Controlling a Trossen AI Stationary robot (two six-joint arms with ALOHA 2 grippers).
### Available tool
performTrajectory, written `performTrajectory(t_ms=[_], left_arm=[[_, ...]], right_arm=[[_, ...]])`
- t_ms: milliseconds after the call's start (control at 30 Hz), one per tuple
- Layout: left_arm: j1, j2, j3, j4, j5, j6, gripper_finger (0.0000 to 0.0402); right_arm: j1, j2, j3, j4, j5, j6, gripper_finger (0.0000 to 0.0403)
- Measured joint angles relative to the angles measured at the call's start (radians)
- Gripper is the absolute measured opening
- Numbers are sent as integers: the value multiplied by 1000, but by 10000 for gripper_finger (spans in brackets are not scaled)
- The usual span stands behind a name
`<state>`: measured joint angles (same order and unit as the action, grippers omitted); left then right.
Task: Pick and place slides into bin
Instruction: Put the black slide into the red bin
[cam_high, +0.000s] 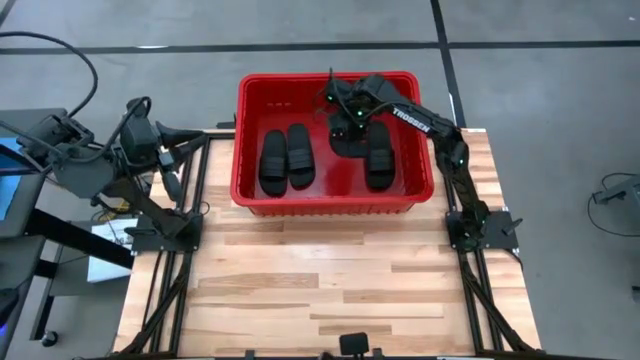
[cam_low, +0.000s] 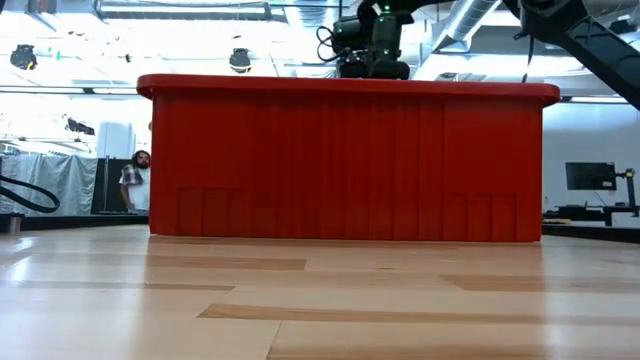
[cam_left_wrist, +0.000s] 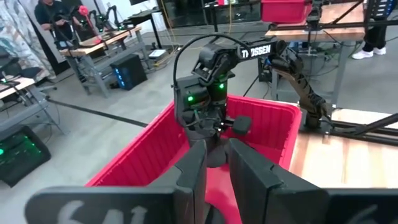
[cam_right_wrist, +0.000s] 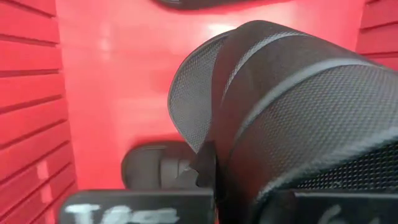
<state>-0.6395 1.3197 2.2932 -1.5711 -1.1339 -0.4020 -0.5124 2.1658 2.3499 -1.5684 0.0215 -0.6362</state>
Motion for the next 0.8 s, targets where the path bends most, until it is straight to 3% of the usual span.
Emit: performTrajectory(t_ms=[300,533,800], left_arm=[[7,2,0,0,3,-15,59],[7,2,0,0,3,-53,59],[7,2,0,0,3,-54,59]], right_arm=[[12,-2,-98,-3,-135,-26,0],[43,-1,-245,-2,-157,-70,0],[29,-1,-276,33,-157,-106,0]])
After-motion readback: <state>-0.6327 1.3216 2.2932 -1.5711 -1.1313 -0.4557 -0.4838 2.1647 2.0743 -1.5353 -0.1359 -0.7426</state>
